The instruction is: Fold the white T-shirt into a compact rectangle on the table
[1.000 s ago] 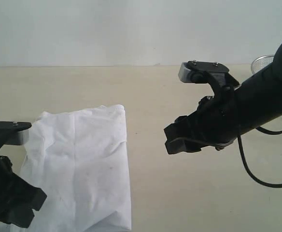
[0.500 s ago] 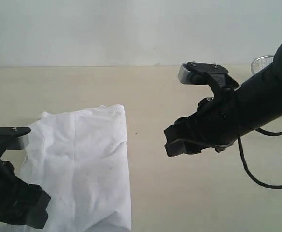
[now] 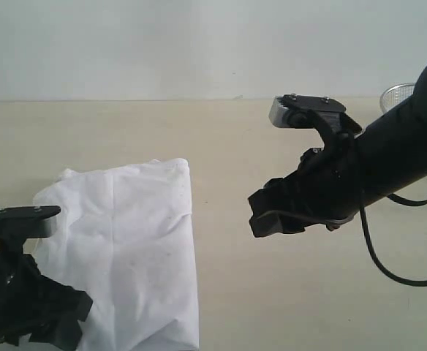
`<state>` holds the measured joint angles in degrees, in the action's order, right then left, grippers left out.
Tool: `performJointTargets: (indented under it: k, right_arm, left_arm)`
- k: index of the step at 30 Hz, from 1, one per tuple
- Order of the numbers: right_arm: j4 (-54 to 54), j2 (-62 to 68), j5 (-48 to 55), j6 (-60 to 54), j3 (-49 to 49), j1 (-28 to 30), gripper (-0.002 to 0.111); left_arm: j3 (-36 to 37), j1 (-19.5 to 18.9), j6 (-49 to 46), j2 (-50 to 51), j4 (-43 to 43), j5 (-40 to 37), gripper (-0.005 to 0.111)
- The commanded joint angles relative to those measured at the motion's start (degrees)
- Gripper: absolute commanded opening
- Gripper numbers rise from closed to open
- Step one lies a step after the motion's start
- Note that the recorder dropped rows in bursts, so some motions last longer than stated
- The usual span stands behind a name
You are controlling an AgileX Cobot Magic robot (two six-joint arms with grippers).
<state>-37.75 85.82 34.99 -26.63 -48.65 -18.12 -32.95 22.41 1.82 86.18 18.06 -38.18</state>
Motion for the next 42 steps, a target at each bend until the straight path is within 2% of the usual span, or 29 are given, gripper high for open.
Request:
performJointTargets:
  k: [1, 2, 4, 14, 25, 38, 40, 42]
  right_arm:
    - [-0.03, -0.65, -0.27, -0.71, 0.14, 0.28, 0.052]
    - [-0.03, -0.65, -0.27, -0.71, 0.14, 0.28, 0.052]
    - [-0.03, -0.65, -0.27, -0.71, 0.14, 0.28, 0.052]
    - [-0.03, -0.65, -0.27, -1.04, 0.14, 0.28, 0.052]
    - [-0.03, -0.65, -0.05, -1.04, 0.14, 0.28, 0.052]
    - [-0.03, -0.65, 0.08, -1.26, 0.14, 0.28, 0.052]
    - [-0.03, -0.65, 0.08, -1.26, 0.14, 0.28, 0.052]
    - [-0.03, -0.65, 0.08, -1.26, 0.14, 0.28, 0.052]
  left_arm:
    - [0.24, -0.1, -0.74, 0.28, 1.03, 1.38, 0.038]
    - [0.24, -0.1, -0.74, 0.28, 1.03, 1.38, 0.022]
    - [0.24, -0.1, -1.82, 0.28, 0.77, 1.38, 0.005]
    - [-2.07, -0.1, -0.55, -4.14, -3.05, -3.67, 0.005]
    - [-2.94, -0.1, 7.15, -4.71, -14.2, -7.74, 0.005]
    - [-2.94, -0.1, 7.42, -4.71, -14.89, -8.55, 0.005]
    - [-2.94, -0.1, 7.42, -4.71, -14.89, -8.41, 0.007]
    - [-2.94, -0.1, 7.42, -4.71, -14.89, -8.33, 0.016]
